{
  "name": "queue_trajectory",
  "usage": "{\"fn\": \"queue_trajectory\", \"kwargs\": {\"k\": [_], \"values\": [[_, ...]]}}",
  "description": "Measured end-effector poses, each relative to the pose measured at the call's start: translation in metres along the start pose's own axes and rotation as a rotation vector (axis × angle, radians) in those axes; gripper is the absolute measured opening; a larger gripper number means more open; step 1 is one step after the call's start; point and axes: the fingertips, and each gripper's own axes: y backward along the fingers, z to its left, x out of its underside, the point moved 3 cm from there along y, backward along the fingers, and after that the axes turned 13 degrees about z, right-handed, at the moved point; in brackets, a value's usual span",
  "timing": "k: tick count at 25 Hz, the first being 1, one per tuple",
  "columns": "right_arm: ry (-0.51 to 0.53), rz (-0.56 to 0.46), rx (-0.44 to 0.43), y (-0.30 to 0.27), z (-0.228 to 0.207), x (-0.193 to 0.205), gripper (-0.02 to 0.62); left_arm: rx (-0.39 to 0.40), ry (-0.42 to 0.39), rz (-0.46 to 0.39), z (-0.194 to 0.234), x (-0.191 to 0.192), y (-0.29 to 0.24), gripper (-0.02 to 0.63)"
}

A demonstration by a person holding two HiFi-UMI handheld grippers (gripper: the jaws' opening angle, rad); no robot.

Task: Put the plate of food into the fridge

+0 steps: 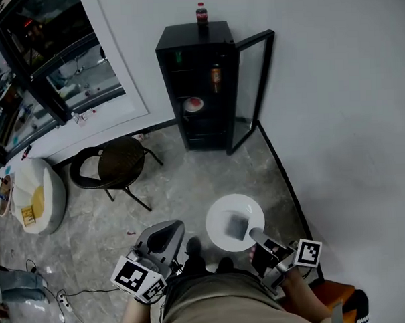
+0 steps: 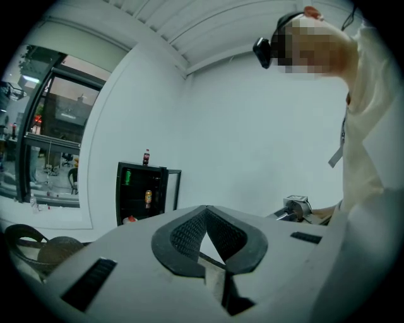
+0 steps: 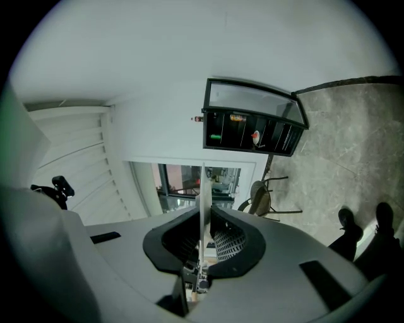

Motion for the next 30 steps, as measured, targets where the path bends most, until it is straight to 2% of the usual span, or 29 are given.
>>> {"fn": "queue_trajectory", "kwargs": {"k": [7, 16, 30], "values": [[0.025, 0.020, 0.009, -0.035, 0.001, -0.014, 0.031, -0.022, 0.013, -0.014, 0.033, -0.002, -0.008, 0.011], [0.009, 0.005, 0.027, -0.088, 0.010, -0.031, 0.031, -0.045, 0.054, -0.038, 0.092, -0.010, -0.014, 0.011], [0.023, 0.009, 0.073, -0.163, 0.024, -0.047, 0.031, -0.013, 0.059, -0.055, 0.160, -0.018, -0.018, 0.011]]}}
